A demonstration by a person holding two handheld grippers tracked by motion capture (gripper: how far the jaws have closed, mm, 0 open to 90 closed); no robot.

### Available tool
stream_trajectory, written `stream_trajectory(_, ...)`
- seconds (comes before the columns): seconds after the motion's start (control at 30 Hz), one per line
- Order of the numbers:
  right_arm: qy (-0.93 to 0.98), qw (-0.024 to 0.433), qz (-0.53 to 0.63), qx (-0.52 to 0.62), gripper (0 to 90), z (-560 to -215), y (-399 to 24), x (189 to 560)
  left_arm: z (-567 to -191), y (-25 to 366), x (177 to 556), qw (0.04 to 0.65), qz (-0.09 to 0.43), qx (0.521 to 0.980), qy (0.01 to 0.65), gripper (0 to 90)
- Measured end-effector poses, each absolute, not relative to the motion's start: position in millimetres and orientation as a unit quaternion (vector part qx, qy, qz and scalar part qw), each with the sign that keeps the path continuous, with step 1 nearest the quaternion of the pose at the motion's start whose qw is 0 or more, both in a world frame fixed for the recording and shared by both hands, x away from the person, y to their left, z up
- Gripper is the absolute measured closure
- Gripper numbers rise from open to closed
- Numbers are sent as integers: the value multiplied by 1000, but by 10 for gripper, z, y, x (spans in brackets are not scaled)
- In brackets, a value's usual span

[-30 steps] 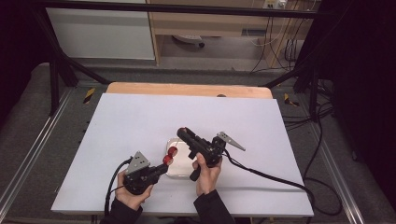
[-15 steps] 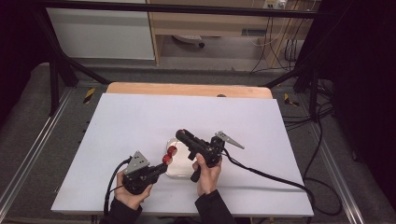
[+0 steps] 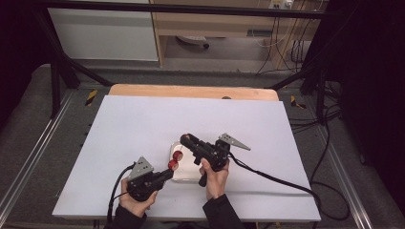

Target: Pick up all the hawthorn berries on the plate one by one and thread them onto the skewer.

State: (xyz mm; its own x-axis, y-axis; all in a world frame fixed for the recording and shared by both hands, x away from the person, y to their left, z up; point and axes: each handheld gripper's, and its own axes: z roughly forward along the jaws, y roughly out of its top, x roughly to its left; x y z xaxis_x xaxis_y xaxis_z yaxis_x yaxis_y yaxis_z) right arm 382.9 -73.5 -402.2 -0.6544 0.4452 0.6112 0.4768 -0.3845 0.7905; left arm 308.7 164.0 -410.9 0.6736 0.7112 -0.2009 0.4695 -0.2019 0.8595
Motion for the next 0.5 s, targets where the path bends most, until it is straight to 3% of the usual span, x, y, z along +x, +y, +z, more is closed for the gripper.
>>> stream_trajectory(0.27, -547, 34, -720, -426, 626, -4036, -736, 3816, -4151, 1569, 3073, 501, 131, 757, 398, 886)
stream_trajectory(0.5, -548, 24, -714, -435, 628, -4090, -703, 3792, -4185, 1581, 3076, 507, 129, 749, 407, 887)
